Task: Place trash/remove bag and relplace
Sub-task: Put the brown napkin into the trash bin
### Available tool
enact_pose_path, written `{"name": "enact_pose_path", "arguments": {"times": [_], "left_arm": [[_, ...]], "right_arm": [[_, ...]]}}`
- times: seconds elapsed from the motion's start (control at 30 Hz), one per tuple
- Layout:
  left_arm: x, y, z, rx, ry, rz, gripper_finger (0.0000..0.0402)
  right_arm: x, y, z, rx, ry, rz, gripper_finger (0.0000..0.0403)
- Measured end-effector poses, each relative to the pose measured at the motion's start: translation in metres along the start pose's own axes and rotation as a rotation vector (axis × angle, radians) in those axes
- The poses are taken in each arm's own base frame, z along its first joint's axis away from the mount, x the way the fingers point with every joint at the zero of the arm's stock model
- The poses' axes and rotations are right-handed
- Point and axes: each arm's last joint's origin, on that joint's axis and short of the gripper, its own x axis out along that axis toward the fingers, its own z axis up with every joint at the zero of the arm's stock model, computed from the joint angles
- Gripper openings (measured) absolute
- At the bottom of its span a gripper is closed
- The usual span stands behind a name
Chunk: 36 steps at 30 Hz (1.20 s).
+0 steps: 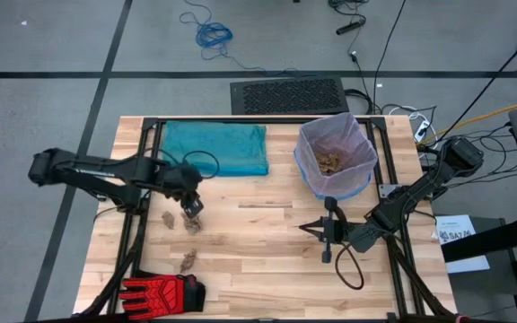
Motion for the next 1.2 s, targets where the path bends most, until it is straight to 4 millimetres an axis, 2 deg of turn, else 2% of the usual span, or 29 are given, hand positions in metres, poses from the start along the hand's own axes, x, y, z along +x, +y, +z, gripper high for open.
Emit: {"name": "enact_pose_path", "arguments": {"times": [0.17,0.37,0.5,0.7,1.0,1.2], "left_arm": [[0.011,-0.010,-0.001,0.046,0.034,0.003,0.0014],[0.031,-0.020,-0.004,0.071,0.117,0.038,0.0074],[0.043,-0.030,-0.010,0.064,0.227,0.002,0.0114],[0.050,-0.044,-0.025,0.141,0.308,-0.022,0.0154],[0.049,-0.053,-0.037,0.185,0.335,-0.017,0.0182],[0.058,-0.050,-0.040,0.208,0.346,0.100,0.0183]], "right_arm": [[0.000,0.000,0.000,0.000,0.000,0.000,0.0000],[0.000,0.000,0.000,0.002,0.000,0.000,0.0000],[0.000,0.000,0.000,0.008,0.000,0.001,0.0000],[0.000,0.000,0.000,0.008,0.000,0.000,0.0000],[0.000,0.000,0.000,0.008,0.000,0.000,0.0000],[0.000,0.000,0.000,0.008,0.000,0.000,0.0000]]}}
